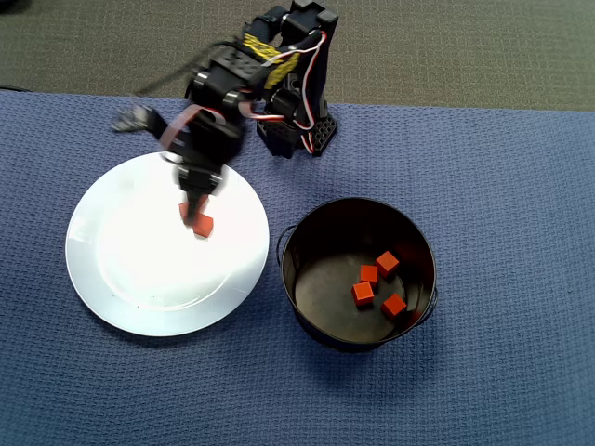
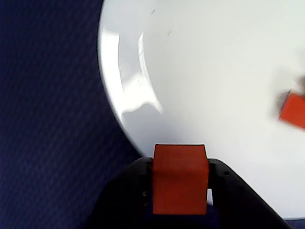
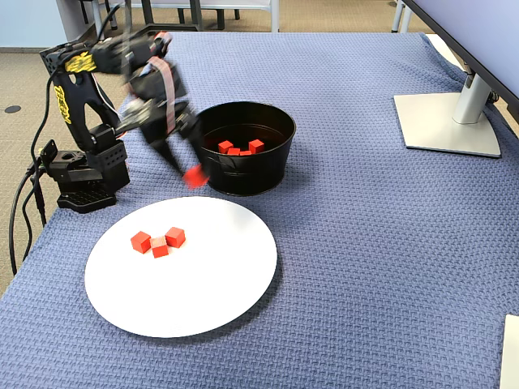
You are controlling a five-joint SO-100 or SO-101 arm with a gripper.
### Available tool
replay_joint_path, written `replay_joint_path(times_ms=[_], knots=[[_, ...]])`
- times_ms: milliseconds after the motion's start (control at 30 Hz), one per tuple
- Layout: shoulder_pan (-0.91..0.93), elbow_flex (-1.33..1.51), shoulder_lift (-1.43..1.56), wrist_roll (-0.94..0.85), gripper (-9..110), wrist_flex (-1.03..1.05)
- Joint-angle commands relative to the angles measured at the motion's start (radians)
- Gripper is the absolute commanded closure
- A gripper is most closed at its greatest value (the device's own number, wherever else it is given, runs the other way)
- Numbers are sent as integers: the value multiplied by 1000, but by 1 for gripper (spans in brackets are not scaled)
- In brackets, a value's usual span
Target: Pick up the red cubes from the white plate and place them in the black recipient
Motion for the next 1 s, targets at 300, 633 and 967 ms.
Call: replay_joint_path(times_ms=[300,633,967], knots=[[-660,101,181,390,101,-5],[-267,49,89,-25,62,77],[276,417,115,-499,74,-245]])
